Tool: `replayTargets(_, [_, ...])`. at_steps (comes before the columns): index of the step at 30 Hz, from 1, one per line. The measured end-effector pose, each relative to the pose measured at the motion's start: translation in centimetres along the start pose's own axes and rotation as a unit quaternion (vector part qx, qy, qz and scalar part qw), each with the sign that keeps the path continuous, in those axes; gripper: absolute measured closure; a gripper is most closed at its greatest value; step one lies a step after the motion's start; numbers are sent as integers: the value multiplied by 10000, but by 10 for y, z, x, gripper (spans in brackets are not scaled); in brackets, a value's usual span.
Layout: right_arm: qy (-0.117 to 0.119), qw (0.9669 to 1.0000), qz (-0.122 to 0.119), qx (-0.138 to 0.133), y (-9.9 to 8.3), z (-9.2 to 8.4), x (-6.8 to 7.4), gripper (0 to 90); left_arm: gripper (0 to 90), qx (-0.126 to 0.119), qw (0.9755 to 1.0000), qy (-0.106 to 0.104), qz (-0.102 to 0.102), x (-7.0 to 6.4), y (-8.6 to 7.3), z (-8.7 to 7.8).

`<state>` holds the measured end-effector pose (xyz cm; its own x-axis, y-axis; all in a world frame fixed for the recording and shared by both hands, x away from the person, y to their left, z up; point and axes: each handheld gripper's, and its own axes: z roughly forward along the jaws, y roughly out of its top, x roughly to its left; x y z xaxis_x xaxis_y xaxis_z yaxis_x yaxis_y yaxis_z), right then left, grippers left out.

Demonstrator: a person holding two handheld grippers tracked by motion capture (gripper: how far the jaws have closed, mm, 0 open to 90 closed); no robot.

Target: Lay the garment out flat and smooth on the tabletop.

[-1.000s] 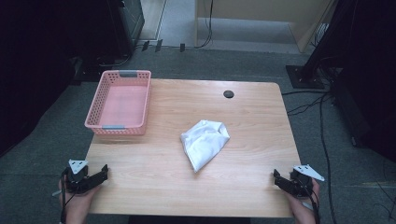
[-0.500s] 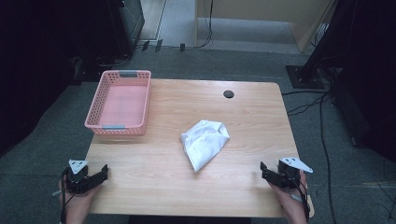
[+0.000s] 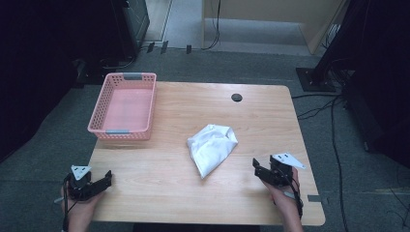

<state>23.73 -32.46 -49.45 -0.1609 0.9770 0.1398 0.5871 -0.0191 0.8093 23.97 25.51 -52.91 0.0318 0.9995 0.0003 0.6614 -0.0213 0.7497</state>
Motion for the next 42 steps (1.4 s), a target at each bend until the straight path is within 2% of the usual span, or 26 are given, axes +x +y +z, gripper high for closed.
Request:
replayTargets(2, [166, 9998, -57, 71, 3, 3, 10, 363, 209, -1, 10000, 0, 0, 0, 0, 0])
replayTargets(4, [442, 9990, -79, 61, 8, 5, 22, 372, 208, -1, 10000, 0, -1, 0, 0, 0])
replayTargets(6, [571, 9980, -276, 22, 15, 9, 40, 375, 209, 0, 10000, -1, -1, 0, 0, 0])
replayTargets(7, [571, 9980, -276, 22, 15, 9, 40, 375, 209, 1, 10000, 0, 2, 0, 0, 0])
replayTargets(8, [619, 9974, -360, 37, 20, 12, 49, 380, 209, -1, 10000, 0, 1, 0, 0, 0])
replayTargets(9, [619, 9974, -360, 37, 20, 12, 49, 380, 209, -1, 10000, -2, -1, 0, 0, 0])
replayTargets(11, [643, 9967, -492, 64, 25, 17, 61, 386, 209, -1, 10000, -1, 0, 0, 0, 0])
replayTargets(13, [656, 9964, -529, 70, 27, 19, 65, 389, 209, 0, 10000, -1, -1, 0, 0, 0])
replayTargets(14, [670, 9957, -629, 79, 30, 23, 73, 391, 209, -1, 10000, -2, -1, 0, 0, 0])
replayTargets(22, [675, 9949, -738, 88, 39, 38, 92, 420, 209, 0, 10000, -2, 0, 0, 0, 0])
replayTargets(23, [692, 9950, -720, 87, 40, 41, 97, 462, 209, -2, 10000, -2, -1, 0, 0, 0])
replayTargets(29, [810, 9942, -703, 101, 44, 50, 106, 498, 209, -1, 10000, -3, -2, 0, 0, 0])
replayTargets(37, [754, 9943, -735, 169, 48, 63, 113, 522, 209, -2, 10000, -3, -3, 0, 0, 0])
replayTargets(42, [810, 9933, -794, 203, 51, 72, 123, 527, 209, -1, 10000, -2, -2, 0, 0, 0])
